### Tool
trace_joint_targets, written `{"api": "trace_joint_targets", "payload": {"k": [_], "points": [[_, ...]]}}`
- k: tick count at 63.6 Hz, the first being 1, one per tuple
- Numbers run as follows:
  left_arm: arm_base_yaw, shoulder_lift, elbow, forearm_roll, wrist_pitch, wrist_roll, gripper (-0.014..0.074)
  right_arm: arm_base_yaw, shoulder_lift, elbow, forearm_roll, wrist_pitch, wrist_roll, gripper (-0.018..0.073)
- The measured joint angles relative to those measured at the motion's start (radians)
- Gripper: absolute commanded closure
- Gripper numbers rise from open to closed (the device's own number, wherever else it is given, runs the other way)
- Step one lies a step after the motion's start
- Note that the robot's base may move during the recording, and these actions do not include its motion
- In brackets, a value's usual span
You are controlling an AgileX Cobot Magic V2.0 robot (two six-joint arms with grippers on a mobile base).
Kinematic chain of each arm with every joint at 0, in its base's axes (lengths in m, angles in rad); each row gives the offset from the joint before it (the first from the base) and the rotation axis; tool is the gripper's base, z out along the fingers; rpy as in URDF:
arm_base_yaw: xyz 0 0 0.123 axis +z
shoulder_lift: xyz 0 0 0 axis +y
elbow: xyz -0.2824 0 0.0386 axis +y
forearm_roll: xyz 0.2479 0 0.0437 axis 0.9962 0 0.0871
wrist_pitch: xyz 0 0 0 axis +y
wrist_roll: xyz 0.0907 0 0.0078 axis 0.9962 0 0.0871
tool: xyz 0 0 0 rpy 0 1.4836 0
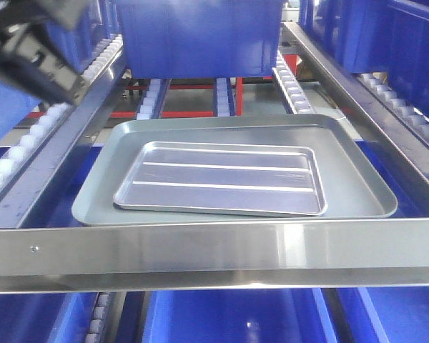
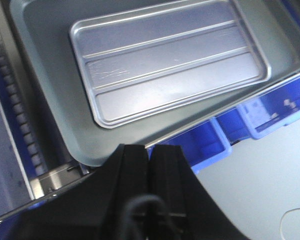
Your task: Grab silver tray and stack on right shelf
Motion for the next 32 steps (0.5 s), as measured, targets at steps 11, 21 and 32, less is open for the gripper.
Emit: {"api": "trace_joint_targets", "payload": {"k": [11, 21, 32], "points": [[0.0, -0.181, 0.136, 0.0, -0.105, 0.0, 0.0694, 0.0, -0.175, 0.163, 0.0, -0.04, 0.0, 0.0505], [0.0, -0.388, 0.166, 0.0, -0.082, 0.0, 0.0694, 0.0, -0.397, 0.199, 0.0, -0.021, 0.0, 0.0505], [0.0, -0.595, 0.166, 0.0, -0.044, 0.0, 0.0694, 0.0, -0.662, 0.199, 0.0, -0.015, -0.002, 0.0505]]}}
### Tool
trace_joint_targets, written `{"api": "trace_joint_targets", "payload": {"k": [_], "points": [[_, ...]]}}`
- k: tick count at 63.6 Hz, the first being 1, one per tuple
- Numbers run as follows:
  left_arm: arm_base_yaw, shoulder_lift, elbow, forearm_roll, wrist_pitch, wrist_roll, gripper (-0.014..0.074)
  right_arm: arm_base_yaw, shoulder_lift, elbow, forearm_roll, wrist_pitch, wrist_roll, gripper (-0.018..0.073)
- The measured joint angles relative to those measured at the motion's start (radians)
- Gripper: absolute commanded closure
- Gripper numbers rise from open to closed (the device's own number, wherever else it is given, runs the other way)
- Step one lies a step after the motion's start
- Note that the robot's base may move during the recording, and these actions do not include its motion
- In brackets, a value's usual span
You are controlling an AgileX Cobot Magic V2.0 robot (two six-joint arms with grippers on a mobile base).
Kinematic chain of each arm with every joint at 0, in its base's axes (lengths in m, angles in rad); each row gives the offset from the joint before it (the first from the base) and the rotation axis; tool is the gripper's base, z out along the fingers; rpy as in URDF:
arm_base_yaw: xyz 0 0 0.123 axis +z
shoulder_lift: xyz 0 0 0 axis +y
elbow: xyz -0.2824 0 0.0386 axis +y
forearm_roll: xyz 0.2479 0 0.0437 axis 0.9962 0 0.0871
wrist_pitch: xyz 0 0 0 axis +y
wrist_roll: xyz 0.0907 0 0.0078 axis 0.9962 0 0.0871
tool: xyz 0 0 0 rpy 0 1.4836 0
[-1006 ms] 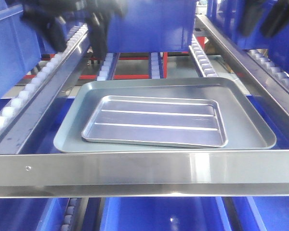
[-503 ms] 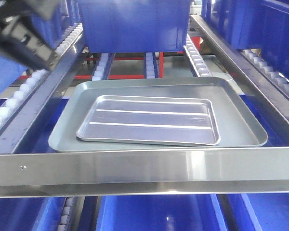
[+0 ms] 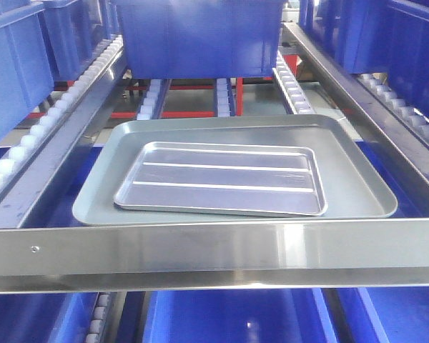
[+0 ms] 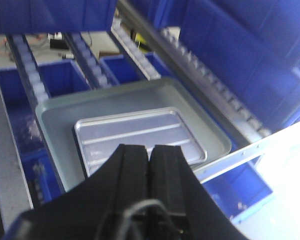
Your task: Grab silver tray and stack on right shelf
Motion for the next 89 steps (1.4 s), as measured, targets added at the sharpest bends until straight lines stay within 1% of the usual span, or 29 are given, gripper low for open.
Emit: {"api": "trace_joint_targets", "payload": {"k": [6, 14, 52, 57, 60, 62, 66, 68, 69, 70, 73, 77, 84, 89], "points": [[0.0, -0.093, 0.0, 0.0, 0.025, 0.0, 0.0694, 0.0, -0.13, 0.0, -0.002, 0.002, 0.0, 0.0505], [0.0, -0.168, 0.0, 0.0, 0.038, 0.0, 0.0697, 0.0, -0.214, 0.0, -0.002, 0.007, 0.0, 0.0505], [0.0, -0.179, 0.0, 0.0, 0.05, 0.0, 0.0697, 0.0, -0.222, 0.0, -0.004, 0.021, 0.0, 0.0505], [0.0, -0.179, 0.0, -0.043, 0.056, 0.005, 0.0697, 0.0, -0.222, 0.0, -0.004, 0.023, 0.0, 0.0505], [0.0, -0.184, 0.0, -0.081, 0.066, 0.031, 0.0697, 0.0, -0.222, 0.0, -0.004, 0.023, 0.0, 0.0505], [0.0, -0.186, 0.0, -0.105, 0.072, 0.064, 0.0697, 0.0, -0.222, 0.0, -0.006, 0.023, 0.0, 0.0505], [0.0, -0.192, 0.0, -0.155, 0.085, 0.192, 0.0697, 0.0, -0.222, 0.0, -0.006, 0.023, 0.0, 0.0505], [0.0, -0.197, 0.0, -0.182, 0.092, 0.274, 0.0697, 0.0, -0.222, 0.0, -0.006, 0.023, 0.0, 0.0505], [0.0, -0.197, 0.0, -0.189, 0.094, 0.297, 0.0697, 0.0, -0.222, 0.0, -0.006, 0.023, 0.0, 0.0505], [0.005, -0.201, 0.003, -0.2, 0.094, 0.325, 0.0697, 0.0, -0.222, 0.0, -0.006, 0.023, 0.0, 0.0505], [0.022, -0.211, 0.011, -0.218, 0.094, 0.372, 0.0697, 0.0, -0.222, 0.0, -0.006, 0.023, 0.0, 0.0505], [0.072, -0.235, 0.039, -0.227, 0.078, 0.399, 0.0697, 0.0, -0.222, 0.0, -0.006, 0.023, 0.0, 0.0505], [0.216, -0.303, 0.135, -0.237, 0.018, 0.413, 0.0697, 0.0, -0.222, 0.0, -0.006, 0.023, 0.0, 0.0505], [0.326, -0.366, 0.233, -0.267, -0.023, 0.415, 0.0697, 0.0, -0.222, 0.0, -0.006, 0.023, 0.0, 0.0505]]}}
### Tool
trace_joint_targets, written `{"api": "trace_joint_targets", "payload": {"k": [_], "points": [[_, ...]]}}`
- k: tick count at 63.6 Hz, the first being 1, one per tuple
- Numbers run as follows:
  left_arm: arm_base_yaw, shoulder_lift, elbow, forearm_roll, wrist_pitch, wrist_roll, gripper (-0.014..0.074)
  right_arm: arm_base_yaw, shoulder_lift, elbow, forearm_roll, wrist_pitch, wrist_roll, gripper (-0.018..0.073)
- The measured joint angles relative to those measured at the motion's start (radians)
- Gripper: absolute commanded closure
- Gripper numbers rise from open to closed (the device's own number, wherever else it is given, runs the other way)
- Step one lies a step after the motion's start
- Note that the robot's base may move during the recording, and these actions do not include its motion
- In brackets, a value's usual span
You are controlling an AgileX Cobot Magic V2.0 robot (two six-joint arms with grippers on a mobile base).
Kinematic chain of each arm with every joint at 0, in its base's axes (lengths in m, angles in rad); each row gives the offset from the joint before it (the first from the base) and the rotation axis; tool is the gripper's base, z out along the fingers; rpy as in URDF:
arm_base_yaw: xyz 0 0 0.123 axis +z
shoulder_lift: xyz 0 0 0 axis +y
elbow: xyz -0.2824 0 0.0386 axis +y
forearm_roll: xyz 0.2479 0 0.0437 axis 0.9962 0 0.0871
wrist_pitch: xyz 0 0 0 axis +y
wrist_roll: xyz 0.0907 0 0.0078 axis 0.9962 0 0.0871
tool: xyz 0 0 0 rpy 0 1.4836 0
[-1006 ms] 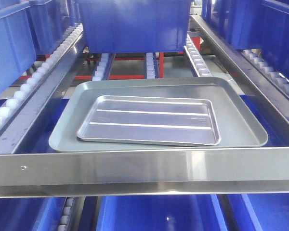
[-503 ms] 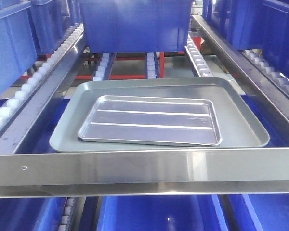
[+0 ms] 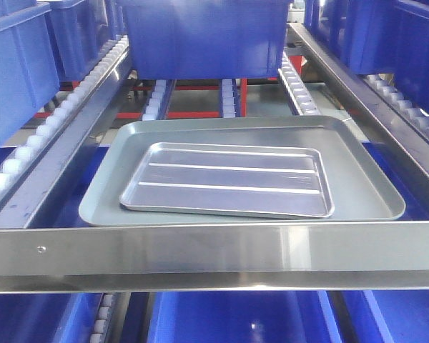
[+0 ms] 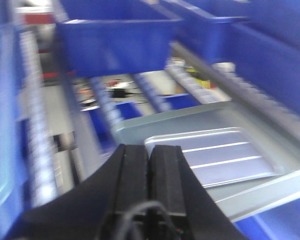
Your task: Grab silver tray and stack on right shelf
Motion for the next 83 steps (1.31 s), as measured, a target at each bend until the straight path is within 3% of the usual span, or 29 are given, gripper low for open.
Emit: {"api": "trace_joint_targets", "payload": {"k": [14, 26, 83], "points": [[0.254, -0.132, 0.253, -0.036, -0.1, 0.003, 0.0697, 0.0, 0.0, 0.0, 0.0, 0.0, 0.0, 0.0505], [0.381, -0.136, 0.342, -0.048, -0.25, 0.003, 0.0697, 0.0, 0.0, 0.0, 0.0, 0.007, 0.0, 0.0505], [0.397, -0.136, 0.342, -0.063, -0.272, 0.003, 0.0697, 0.0, 0.0, 0.0, 0.0, 0.015, 0.0, 0.0505]]}}
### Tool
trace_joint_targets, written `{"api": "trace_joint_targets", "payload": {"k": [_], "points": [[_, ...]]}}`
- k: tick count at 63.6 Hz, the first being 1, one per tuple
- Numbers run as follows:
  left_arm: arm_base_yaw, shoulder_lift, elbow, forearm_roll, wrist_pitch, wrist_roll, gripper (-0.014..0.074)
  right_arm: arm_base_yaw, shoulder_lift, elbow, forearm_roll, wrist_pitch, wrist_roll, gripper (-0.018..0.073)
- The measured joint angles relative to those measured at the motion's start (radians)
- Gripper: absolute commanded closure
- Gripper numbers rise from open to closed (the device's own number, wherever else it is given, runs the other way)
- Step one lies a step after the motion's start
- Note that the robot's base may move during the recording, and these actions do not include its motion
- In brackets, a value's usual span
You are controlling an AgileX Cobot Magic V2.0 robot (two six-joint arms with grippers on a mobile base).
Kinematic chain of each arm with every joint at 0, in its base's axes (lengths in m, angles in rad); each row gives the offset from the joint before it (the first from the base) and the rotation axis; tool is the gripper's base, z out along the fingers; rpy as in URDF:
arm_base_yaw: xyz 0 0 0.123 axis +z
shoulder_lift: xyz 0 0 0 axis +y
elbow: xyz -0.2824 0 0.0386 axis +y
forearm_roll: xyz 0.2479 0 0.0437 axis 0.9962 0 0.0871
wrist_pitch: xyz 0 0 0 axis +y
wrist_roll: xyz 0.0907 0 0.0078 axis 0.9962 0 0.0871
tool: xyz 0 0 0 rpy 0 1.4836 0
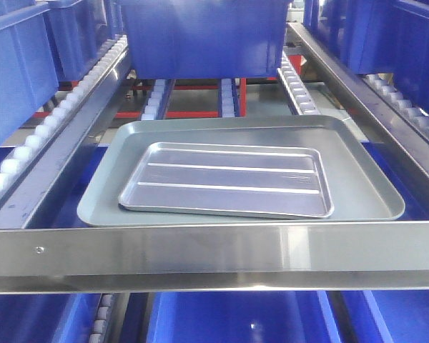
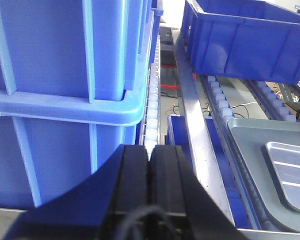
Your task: Grab silver tray and stack on right shelf
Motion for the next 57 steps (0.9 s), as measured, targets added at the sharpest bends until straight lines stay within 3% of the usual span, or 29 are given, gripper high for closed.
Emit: {"api": "trace_joint_targets", "payload": {"k": [12, 19, 32, 39, 57], "points": [[0.0, 0.0, 0.0, 0.0, 0.0, 0.002, 0.0697, -0.014, 0.0, 0.0, -0.017, 0.0, 0.0, 0.0505], [0.0, 0.0, 0.0, 0.0, 0.0, 0.002, 0.0697, -0.105, -0.001, 0.01, -0.025, -0.028, -0.035, 0.0505], [0.0, 0.0, 0.0, 0.0, 0.0, 0.002, 0.0697, -0.305, -0.004, 0.186, 0.101, -0.24, -0.224, 0.0505], [0.0, 0.0, 0.0, 0.0, 0.0, 0.002, 0.0697, -0.374, -0.029, 0.315, 0.142, -0.362, -0.257, 0.0505], [0.0, 0.0, 0.0, 0.0, -0.002, 0.002, 0.0697, -0.412, -0.113, 0.55, 0.171, -0.6, -0.258, 0.0505]]}}
